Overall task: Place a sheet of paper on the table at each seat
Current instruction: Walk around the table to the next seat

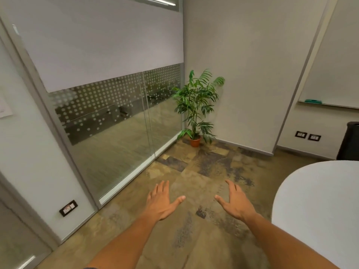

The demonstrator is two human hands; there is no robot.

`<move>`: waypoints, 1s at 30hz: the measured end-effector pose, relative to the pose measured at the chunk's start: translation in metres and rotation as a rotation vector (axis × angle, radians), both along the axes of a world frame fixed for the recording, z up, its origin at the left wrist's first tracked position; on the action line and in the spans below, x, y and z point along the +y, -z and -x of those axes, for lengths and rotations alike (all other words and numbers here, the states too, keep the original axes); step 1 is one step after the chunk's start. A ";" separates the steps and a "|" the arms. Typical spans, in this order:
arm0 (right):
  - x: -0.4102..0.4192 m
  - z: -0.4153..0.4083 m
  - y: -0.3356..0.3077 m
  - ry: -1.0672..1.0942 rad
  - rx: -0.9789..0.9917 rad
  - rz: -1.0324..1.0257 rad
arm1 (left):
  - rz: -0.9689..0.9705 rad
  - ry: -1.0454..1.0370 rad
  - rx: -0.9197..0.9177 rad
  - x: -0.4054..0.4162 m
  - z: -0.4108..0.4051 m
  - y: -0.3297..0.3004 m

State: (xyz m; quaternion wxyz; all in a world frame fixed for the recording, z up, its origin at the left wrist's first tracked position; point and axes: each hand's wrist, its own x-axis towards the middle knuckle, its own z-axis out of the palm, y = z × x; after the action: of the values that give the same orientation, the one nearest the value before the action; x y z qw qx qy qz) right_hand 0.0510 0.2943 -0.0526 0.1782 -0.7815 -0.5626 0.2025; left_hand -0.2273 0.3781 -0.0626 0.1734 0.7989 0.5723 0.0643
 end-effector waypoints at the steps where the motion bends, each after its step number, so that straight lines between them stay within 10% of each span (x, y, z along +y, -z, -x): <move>1: 0.021 -0.005 0.006 0.022 -0.007 0.007 | 0.003 0.015 -0.009 0.027 -0.006 0.005; 14: 0.231 -0.085 -0.004 0.262 -0.017 -0.016 | 0.069 0.295 0.041 0.304 -0.127 -0.002; 30: 0.374 -0.406 0.013 0.517 -0.026 0.010 | 0.104 0.493 0.019 0.488 -0.484 0.010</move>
State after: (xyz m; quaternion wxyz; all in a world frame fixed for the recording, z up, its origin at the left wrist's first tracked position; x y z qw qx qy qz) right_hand 0.4574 0.6684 -0.0653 0.2127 -0.9027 -0.3455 0.1430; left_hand 0.2568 0.8658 -0.0724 0.2194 0.9049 0.3644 -0.0170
